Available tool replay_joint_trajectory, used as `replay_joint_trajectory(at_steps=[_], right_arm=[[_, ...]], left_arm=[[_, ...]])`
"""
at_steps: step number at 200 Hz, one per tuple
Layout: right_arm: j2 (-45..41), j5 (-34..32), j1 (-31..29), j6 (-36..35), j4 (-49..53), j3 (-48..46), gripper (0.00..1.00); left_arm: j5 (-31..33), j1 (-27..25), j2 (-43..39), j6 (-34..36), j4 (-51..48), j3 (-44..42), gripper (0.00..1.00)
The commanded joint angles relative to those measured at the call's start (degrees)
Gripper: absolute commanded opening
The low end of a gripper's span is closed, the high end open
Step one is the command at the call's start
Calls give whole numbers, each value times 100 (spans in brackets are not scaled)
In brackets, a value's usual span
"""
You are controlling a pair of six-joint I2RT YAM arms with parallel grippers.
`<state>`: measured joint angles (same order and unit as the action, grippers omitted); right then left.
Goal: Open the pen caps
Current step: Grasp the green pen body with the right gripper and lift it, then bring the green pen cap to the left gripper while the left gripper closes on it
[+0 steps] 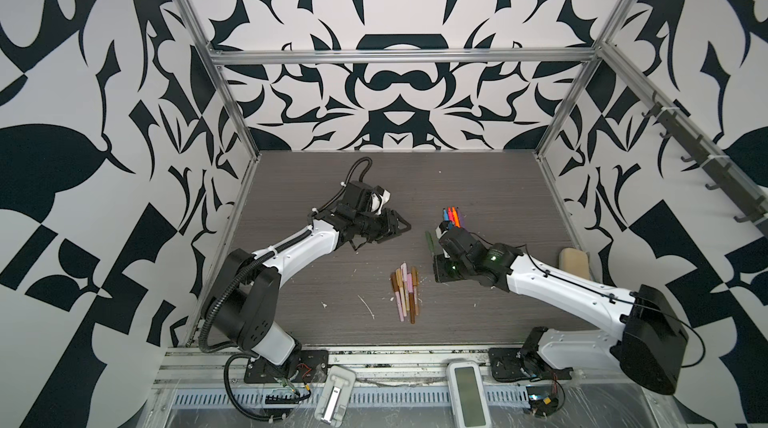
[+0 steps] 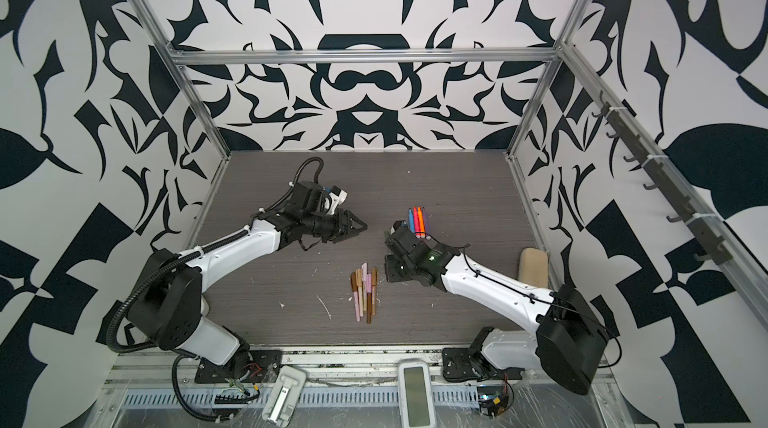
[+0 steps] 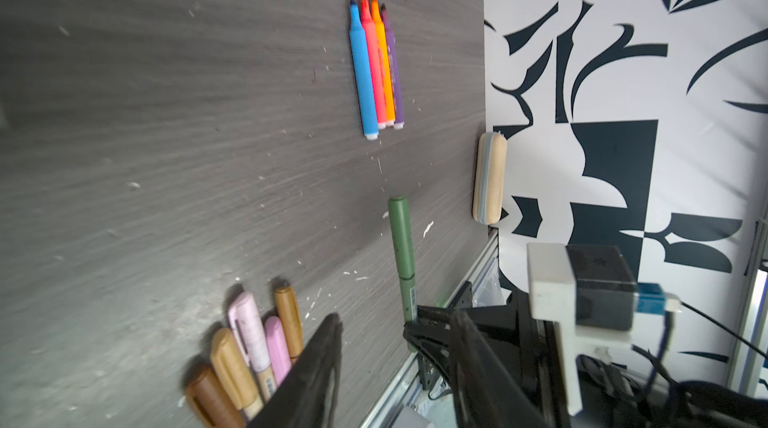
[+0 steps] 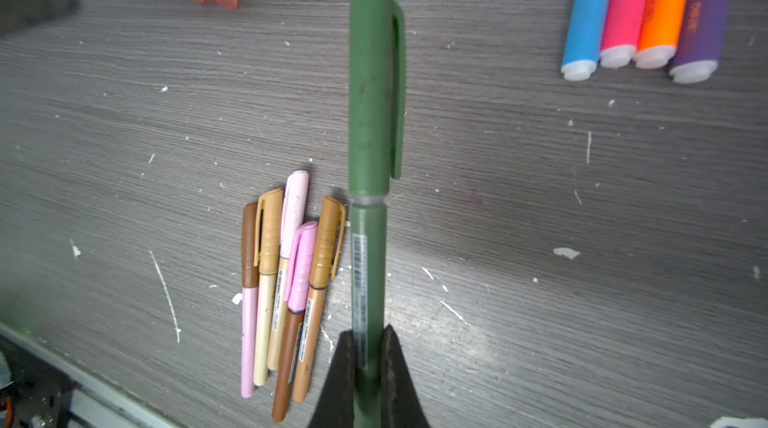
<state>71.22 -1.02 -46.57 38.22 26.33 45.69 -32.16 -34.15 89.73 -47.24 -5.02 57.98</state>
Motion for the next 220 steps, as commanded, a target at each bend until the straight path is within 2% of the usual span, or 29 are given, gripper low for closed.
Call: replay_joint_trajectory(at_steps=[1, 70, 107, 146, 220], right_arm=[[-302, 101, 16, 97, -278, -136, 0], [-495, 240, 16, 78, -339, -179, 0], [-616, 900, 14, 2, -900, -357, 0], [-634, 995, 10, -7, -973, -403, 0], [-575, 1035, 9, -19, -988, -403, 0]], left_arm=[[82, -190, 133, -266, 356, -112, 46], [190, -664, 407, -503, 665, -118, 45], [157, -715, 516, -498, 643, -52, 45], [115, -724, 589, -496, 625, -8, 44], [36, -760, 659, -487, 625, 56, 30]])
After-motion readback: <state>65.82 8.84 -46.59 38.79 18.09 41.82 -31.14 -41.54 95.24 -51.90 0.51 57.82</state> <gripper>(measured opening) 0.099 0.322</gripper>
